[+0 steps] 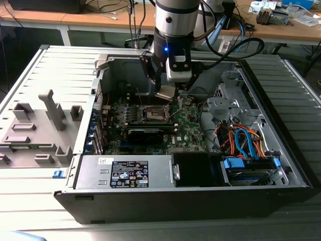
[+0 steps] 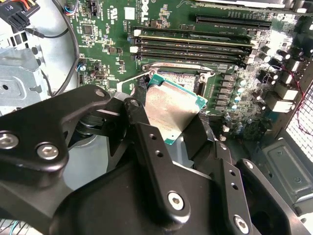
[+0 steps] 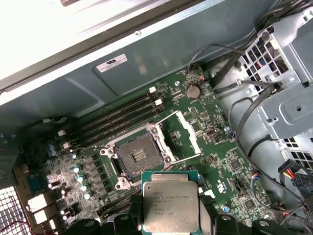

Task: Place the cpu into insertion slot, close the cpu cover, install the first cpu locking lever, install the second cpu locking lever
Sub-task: 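Place the cpu into insertion slot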

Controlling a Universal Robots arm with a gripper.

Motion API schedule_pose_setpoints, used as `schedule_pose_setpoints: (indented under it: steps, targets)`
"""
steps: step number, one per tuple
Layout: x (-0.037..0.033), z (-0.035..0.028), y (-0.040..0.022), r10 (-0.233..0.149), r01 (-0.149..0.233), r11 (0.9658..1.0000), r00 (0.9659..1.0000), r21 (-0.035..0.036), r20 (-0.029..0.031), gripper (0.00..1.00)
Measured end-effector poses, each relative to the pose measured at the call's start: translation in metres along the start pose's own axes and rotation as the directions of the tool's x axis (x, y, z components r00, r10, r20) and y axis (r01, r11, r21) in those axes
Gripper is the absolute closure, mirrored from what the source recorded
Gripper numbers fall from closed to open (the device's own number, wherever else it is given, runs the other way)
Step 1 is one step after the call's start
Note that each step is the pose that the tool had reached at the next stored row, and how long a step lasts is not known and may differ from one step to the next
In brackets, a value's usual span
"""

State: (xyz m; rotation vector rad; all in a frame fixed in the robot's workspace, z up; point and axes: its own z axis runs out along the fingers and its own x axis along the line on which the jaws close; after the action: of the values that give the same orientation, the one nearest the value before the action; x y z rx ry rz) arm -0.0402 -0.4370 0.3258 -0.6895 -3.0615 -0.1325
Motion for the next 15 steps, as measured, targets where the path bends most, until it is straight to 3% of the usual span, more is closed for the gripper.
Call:
schedule_pose_setpoints:
  steps: [15]
  targets:
    - [0.0, 0.0001, 0.0, 0.013, -0.013, 0.9999, 0.9999, -0.0002, 0.0011, 0.45]
